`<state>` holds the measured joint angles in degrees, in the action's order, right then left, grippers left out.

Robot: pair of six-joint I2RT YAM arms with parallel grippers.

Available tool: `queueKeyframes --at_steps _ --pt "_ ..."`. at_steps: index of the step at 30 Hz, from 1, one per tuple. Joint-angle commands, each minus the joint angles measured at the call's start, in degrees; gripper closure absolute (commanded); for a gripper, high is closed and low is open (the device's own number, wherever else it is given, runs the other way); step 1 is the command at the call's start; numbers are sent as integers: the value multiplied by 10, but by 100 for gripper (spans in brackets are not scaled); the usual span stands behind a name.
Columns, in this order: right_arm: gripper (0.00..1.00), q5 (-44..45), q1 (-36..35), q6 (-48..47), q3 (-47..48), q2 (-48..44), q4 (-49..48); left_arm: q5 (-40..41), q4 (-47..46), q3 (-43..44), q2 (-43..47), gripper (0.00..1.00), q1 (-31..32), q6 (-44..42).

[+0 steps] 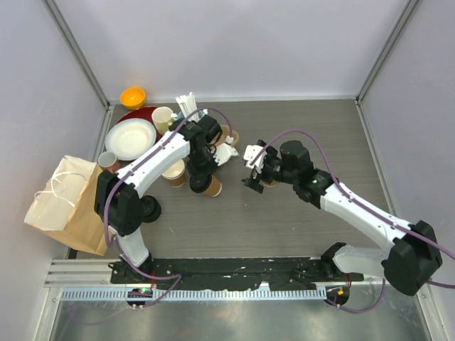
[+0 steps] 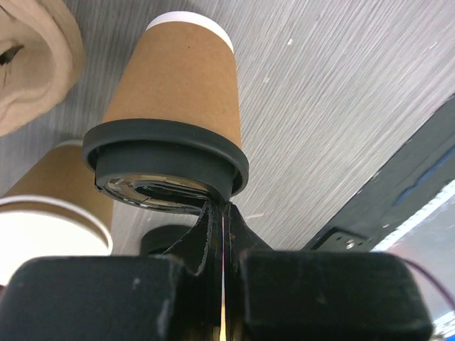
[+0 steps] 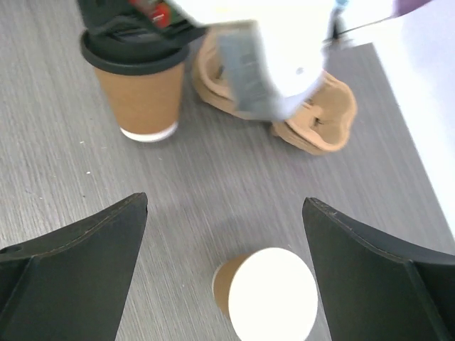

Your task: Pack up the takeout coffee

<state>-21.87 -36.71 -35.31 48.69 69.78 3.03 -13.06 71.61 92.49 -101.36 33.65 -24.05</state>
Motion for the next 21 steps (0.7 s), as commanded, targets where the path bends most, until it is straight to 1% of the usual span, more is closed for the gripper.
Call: queueKeyframes --at_steps 1,2,4,5,11,14,18,21 --pt "3 82 -2 26 4 -70 27 146 69 17 24 100 40 -56" --pt "2 98 -2 35 4 -87 29 181 72 18 21 100 56 -59" --pt "2 139 -2 61 7 -102 40 211 76 25 8 100 73 -65" --pt "2 149 -2 67 7 -108 43 239 77 29 0 100 91 -68" --pt "2 169 -3 92 -1 -162 57 328 56 37 -43 100 152 -71" --pt "2 165 -3 93 -6 -180 57 340 51 43 -65 100 174 -78" --pt "2 150 -2 93 -7 -192 56 345 53 73 -91 100 192 -91" --pt "2 143 -3 91 -10 -189 55 314 72 98 -112 100 194 -113"
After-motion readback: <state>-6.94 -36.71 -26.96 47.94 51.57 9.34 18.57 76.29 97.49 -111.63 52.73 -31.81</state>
